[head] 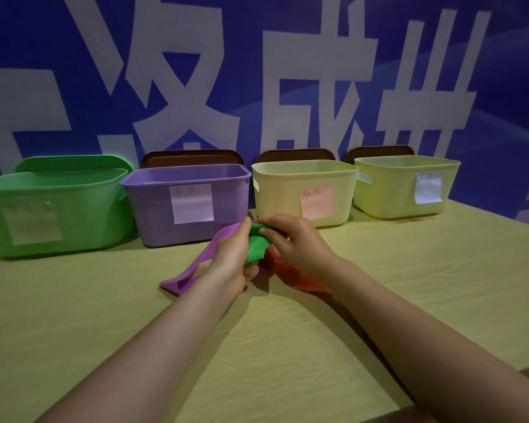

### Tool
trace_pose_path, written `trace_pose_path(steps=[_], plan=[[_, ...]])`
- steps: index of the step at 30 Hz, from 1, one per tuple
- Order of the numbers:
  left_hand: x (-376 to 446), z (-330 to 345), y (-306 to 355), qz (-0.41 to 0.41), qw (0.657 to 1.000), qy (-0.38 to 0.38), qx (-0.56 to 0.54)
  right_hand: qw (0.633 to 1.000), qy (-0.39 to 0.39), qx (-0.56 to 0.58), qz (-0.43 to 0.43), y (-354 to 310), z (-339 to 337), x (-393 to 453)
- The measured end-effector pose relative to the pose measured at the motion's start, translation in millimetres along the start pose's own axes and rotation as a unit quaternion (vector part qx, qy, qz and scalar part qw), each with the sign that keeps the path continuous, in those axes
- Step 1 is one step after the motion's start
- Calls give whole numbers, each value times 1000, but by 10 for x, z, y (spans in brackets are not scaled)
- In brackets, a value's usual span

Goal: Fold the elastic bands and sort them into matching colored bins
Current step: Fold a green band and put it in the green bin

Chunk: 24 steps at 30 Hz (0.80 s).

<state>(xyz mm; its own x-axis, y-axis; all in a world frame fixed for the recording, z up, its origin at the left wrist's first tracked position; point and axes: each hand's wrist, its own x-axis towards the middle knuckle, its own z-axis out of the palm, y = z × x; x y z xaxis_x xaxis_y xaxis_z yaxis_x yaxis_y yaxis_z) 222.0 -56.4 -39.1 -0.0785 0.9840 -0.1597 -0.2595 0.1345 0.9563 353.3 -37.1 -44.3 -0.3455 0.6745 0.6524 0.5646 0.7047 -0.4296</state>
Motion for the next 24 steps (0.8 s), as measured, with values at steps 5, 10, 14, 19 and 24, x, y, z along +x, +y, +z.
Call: trace_pose_path(steps=[5, 10, 14, 19, 24], plan=[[22, 23, -32, 23, 999, 3, 39, 987, -26, 134, 85, -38, -82, -37], [56, 63, 24, 79, 997, 0, 18, 950, 14, 256, 177, -141, -21, -1], [76, 93, 8, 121, 992, -20, 31, 924, 15, 312, 222, -126, -33, 26], [103, 77, -11, 156, 985, -46, 65, 918, -7, 318, 238, -101, -50, 40], [57, 79, 2, 102, 993, -57, -8, 923, 21, 312, 224, -106, -68, 32]])
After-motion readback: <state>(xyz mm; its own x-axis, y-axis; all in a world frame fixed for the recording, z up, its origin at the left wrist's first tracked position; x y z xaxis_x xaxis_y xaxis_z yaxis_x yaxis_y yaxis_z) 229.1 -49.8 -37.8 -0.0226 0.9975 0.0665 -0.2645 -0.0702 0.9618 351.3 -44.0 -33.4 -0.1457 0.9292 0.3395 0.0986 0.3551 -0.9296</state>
